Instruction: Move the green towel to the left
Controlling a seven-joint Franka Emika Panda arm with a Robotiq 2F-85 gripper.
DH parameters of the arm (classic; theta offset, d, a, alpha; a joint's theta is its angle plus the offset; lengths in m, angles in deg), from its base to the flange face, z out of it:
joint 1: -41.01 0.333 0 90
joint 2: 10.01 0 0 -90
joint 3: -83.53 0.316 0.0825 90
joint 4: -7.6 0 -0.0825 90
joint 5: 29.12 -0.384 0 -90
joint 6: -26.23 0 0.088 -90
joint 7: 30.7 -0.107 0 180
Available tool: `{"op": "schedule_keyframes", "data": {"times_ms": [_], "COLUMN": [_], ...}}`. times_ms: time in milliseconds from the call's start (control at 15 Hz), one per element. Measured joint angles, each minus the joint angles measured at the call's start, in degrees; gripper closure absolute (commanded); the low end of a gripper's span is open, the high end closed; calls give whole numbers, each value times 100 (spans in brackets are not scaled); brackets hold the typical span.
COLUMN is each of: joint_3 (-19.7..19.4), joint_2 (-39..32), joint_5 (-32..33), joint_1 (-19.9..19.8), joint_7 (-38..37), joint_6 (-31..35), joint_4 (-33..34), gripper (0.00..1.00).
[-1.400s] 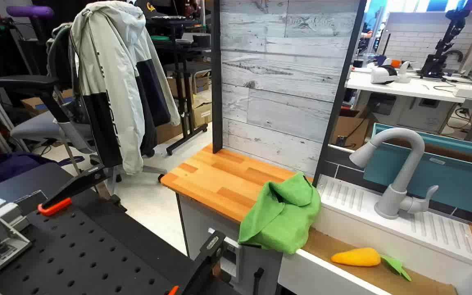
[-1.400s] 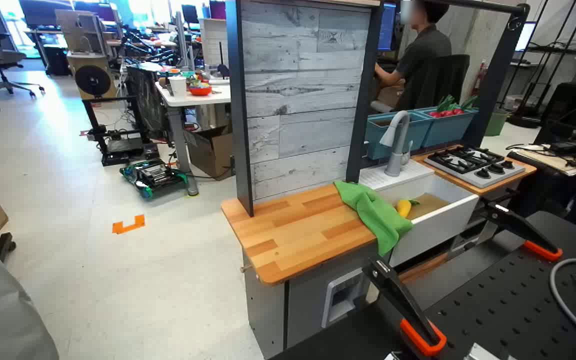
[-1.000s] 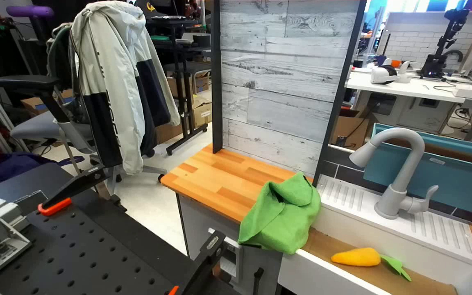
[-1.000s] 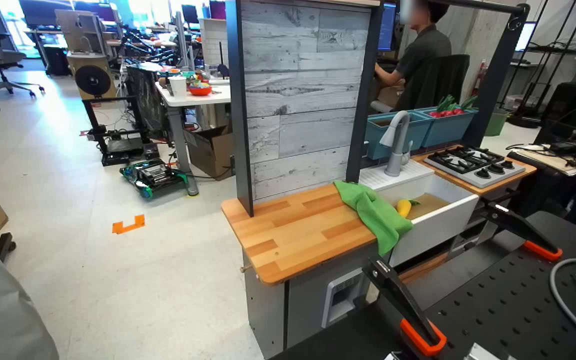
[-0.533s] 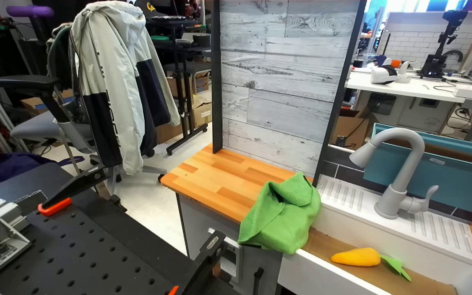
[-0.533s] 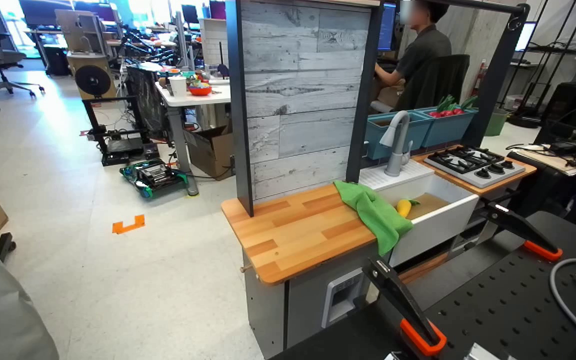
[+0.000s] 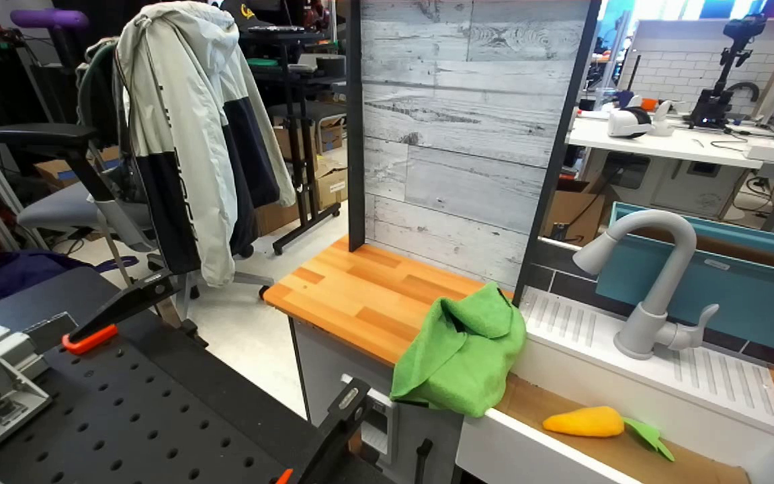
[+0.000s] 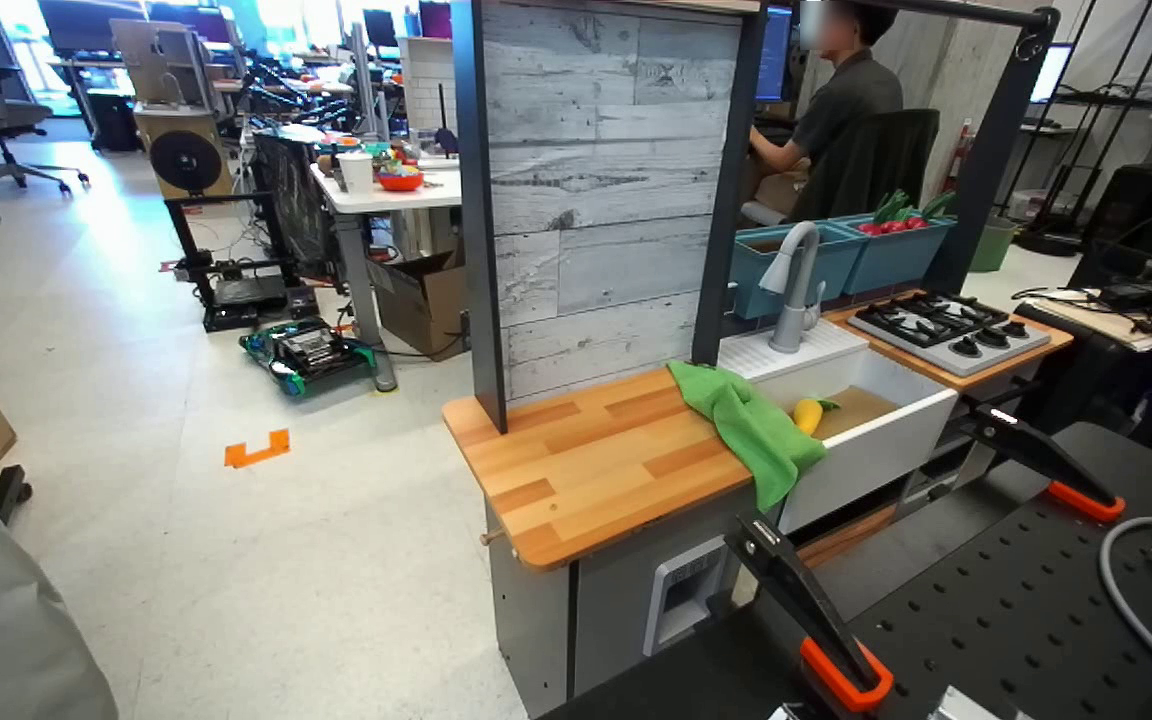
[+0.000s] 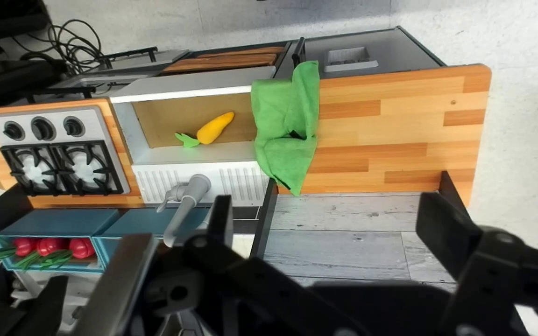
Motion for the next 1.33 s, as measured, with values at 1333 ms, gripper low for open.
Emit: {"op": "schedule_keyframes", "data": {"times_ms": [1333], "joint_3": [-1017], "joint_2": [-3189], "joint_5": [-1121], "joint_1": [-34], "joint_7": [2228], "joint_6": [1291], "joint_4": [1051], "gripper": [0]}}
